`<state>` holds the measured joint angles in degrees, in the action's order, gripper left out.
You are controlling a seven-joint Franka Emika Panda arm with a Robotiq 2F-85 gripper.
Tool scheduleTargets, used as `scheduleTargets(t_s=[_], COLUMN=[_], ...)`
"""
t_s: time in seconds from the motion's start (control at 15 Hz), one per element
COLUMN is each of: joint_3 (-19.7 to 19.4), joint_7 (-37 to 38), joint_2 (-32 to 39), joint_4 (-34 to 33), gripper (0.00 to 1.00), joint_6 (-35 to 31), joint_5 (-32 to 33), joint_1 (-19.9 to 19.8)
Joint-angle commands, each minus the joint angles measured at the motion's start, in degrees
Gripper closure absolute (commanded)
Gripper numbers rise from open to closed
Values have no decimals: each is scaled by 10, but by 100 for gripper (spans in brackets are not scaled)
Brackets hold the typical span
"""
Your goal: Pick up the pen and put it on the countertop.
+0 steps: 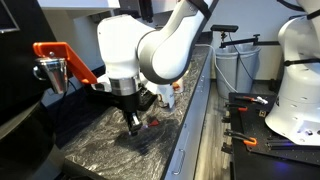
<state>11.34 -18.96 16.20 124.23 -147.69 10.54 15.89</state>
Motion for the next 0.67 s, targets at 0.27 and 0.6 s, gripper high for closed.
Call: scheduleTargets(t_s=[0.27, 0.6], joint_3=[29, 28], joint_7=[-23, -16], joint_2=[42, 59], joint_4=[-38, -43], gripper=[96, 96], joint_6=[-4, -7], joint_5=[-6, 1], joint_1=[-20, -19])
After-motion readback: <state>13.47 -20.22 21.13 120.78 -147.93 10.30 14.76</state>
